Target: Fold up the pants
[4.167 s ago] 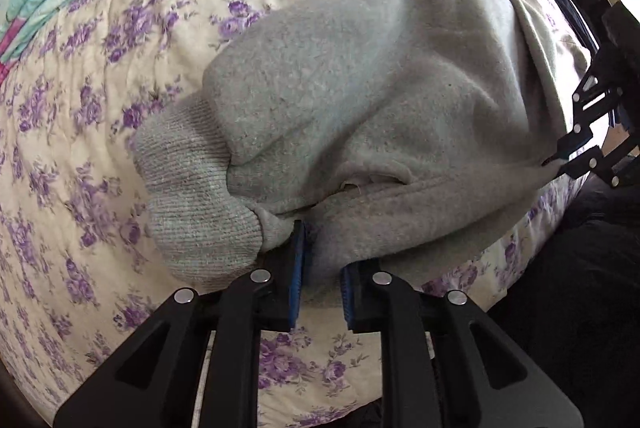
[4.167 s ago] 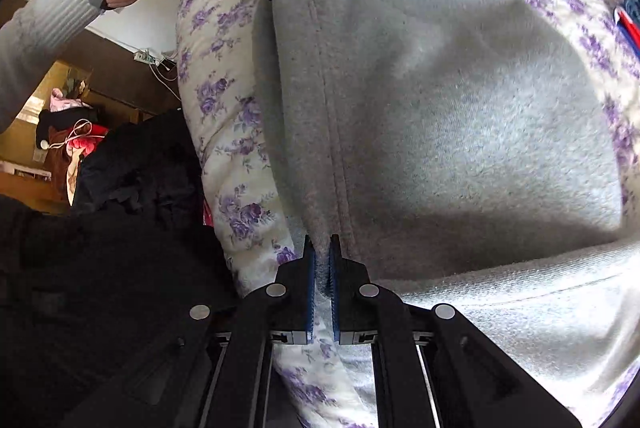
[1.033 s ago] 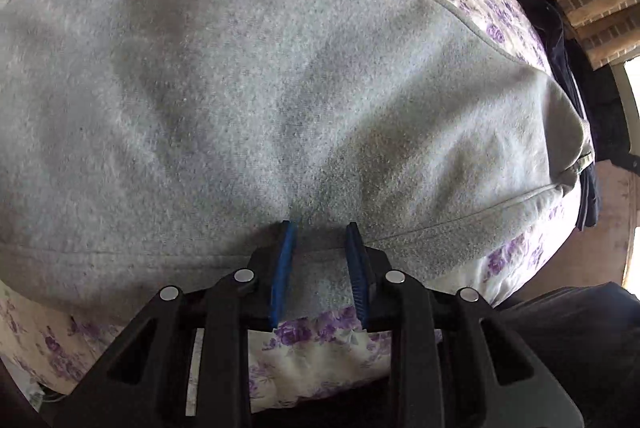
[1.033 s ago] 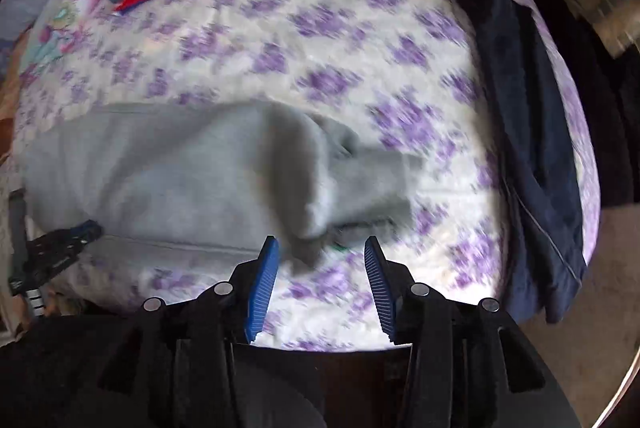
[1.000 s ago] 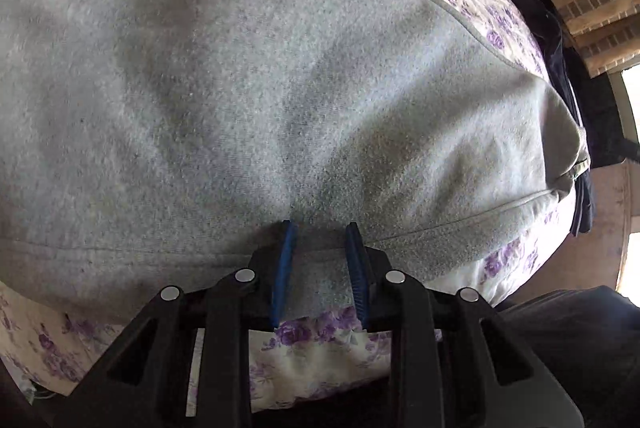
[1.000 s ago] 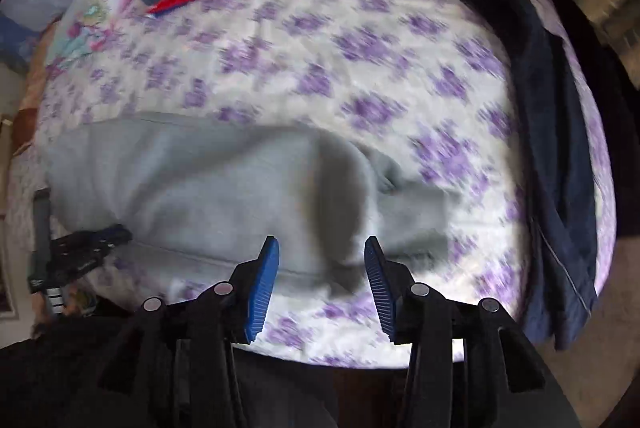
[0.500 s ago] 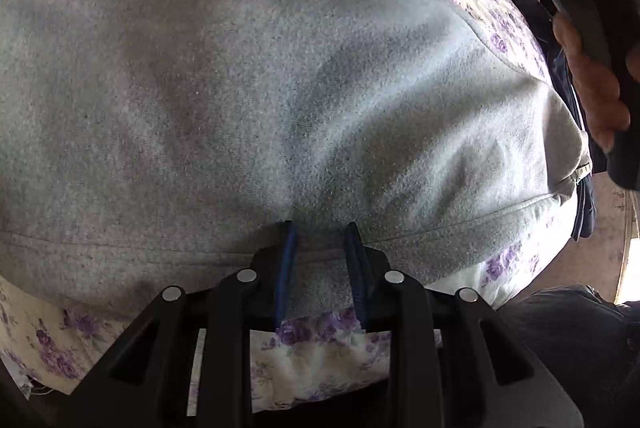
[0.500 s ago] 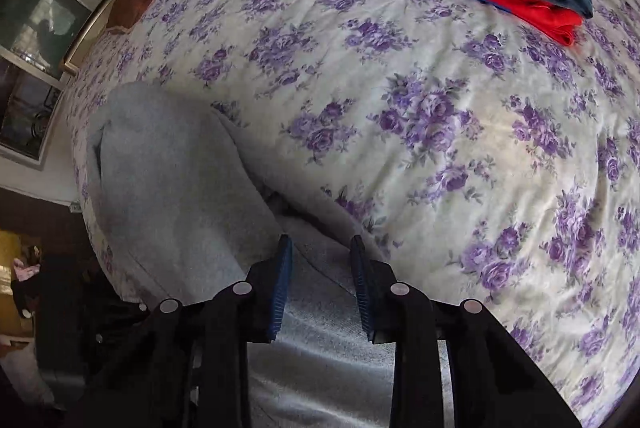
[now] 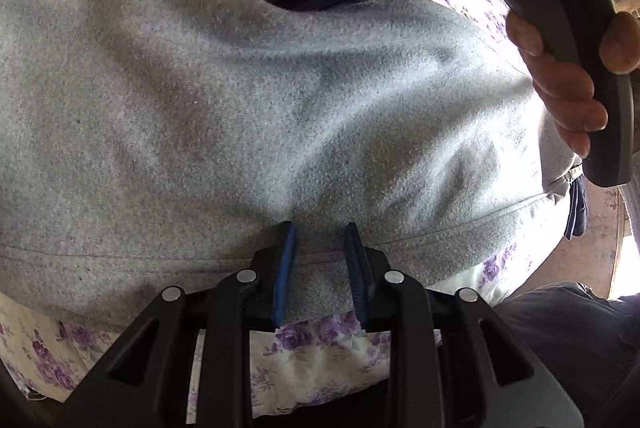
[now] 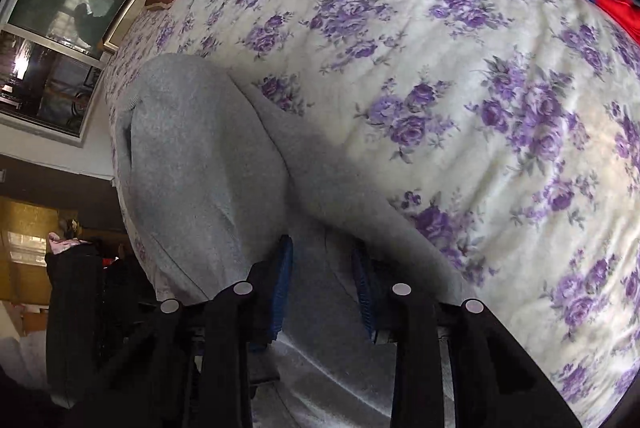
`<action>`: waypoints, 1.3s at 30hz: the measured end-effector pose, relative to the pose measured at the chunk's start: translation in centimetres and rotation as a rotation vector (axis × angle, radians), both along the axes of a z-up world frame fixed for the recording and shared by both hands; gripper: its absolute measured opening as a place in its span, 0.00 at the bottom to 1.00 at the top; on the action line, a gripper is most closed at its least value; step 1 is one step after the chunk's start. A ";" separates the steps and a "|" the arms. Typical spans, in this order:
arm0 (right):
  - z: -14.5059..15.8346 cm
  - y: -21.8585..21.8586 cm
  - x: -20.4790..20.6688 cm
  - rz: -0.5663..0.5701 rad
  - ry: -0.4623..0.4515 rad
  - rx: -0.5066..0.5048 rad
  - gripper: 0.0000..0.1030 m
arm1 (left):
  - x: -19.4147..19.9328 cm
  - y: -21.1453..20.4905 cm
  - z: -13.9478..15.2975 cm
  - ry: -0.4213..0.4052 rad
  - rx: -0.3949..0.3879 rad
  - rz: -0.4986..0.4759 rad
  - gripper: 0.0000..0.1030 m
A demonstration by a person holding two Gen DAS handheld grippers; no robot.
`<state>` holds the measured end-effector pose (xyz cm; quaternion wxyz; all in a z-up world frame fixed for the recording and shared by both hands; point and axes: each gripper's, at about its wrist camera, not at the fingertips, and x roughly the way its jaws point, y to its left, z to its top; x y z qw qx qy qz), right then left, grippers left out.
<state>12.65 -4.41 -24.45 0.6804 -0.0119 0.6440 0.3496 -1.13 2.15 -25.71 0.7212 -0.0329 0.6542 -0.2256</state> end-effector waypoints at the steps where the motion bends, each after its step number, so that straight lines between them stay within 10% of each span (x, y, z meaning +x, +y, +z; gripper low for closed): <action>1: 0.0 0.2 0.0 0.001 -0.009 -0.001 0.31 | 0.0 -0.1 0.0 -0.001 0.002 -0.001 0.24; 7: -1.0 2.5 -0.1 0.037 -0.087 -0.108 0.30 | 0.1 0.1 0.0 0.001 -0.010 0.004 0.24; 11: -0.6 3.2 -0.6 0.034 -0.171 -0.137 0.11 | 0.4 0.4 0.0 0.005 -0.011 0.000 0.24; 18: 8.1 -0.5 4.5 -0.128 -0.368 -0.101 0.00 | 0.5 0.4 0.0 0.004 -0.012 -0.001 0.24; 23: 5.1 -0.7 9.3 -0.153 -0.183 -0.092 0.00 | 0.8 0.7 0.0 0.024 -0.015 -0.011 0.24; 32: 5.6 1.8 1.7 0.117 -0.222 -0.220 0.04 | 1.1 1.7 -0.3 0.034 -0.058 0.001 0.23; 37: 3.5 1.6 2.8 0.084 -0.152 -0.216 0.05 | 1.2 1.4 -0.2 0.036 -0.045 -0.010 0.23; 39: 4.0 1.5 2.6 0.087 -0.158 -0.190 0.35 | 1.1 1.1 -0.1 0.029 -0.038 -0.017 0.23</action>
